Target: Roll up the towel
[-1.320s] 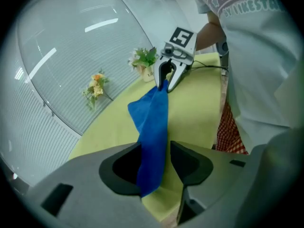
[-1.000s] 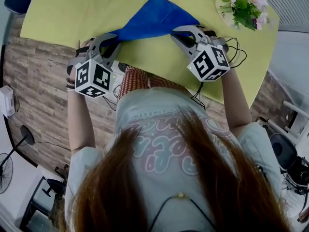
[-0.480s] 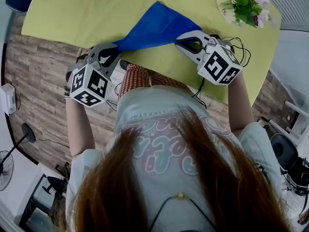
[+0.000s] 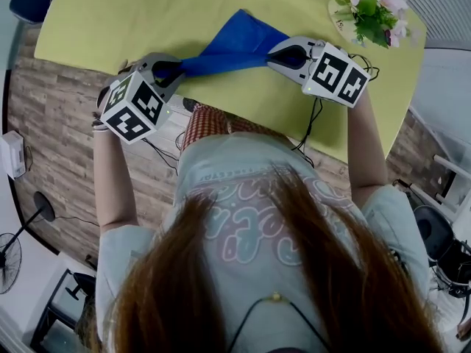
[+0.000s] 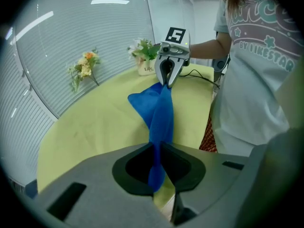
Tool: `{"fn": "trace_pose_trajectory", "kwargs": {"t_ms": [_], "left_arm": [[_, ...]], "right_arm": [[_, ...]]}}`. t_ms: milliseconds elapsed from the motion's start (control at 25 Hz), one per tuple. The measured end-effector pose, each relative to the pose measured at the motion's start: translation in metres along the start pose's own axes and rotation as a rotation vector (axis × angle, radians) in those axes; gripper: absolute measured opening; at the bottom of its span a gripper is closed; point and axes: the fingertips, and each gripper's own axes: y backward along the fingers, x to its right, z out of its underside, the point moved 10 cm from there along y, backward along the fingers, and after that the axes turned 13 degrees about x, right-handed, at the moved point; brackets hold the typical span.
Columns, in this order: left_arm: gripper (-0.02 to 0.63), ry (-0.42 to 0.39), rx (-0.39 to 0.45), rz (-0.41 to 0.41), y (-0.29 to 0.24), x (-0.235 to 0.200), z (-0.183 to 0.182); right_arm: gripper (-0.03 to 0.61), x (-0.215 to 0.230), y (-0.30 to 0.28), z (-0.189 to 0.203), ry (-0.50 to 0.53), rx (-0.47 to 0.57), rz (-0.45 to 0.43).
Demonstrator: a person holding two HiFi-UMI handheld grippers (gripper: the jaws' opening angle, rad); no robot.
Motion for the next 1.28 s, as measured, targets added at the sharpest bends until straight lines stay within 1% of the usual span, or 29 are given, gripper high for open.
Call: {"fn": "trace_pose_trajectory", "kwargs": {"t_ms": [240, 360, 440, 560, 920, 1040, 1200, 1280], "left_arm": [[0.048, 0.016, 0.015, 0.022, -0.004, -0.014, 0.002], [0.054, 0.015, 0.020, 0.021, -0.005, -0.021, 0.002], [0.064, 0.007, 0.023, 0.009, -0.006, -0.026, 0.002], [0.072, 0.001, 0.025, -0.005, -0.006, -0.033, 0.001], [0.074, 0.001, 0.040, -0.073, -0.007, -0.046, 0.005], [0.074, 0.006, 0.047, -0.103, -0.007, -0.048, 0.007], [0.074, 0.024, 0.061, -0.127, -0.009, -0.047, 0.010], [0.074, 0.038, 0.073, -0.157, -0.009, -0.046, 0.010]], "right_arm": [[0.029, 0.013, -0.001, 0.000, -0.012, -0.001, 0.021], [0.046, 0.019, -0.001, 0.000, -0.016, -0.005, 0.036], [0.066, 0.023, -0.001, 0.000, -0.016, -0.004, 0.049], [0.071, 0.028, 0.001, 0.001, -0.017, 0.004, 0.072], [0.072, 0.036, 0.004, 0.003, 0.006, 0.035, 0.181], [0.072, 0.036, 0.004, 0.005, 0.014, 0.040, 0.222], [0.072, 0.034, 0.002, 0.009, 0.024, 0.045, 0.255], [0.074, 0.033, 0.004, 0.008, 0.033, 0.058, 0.279]]}}
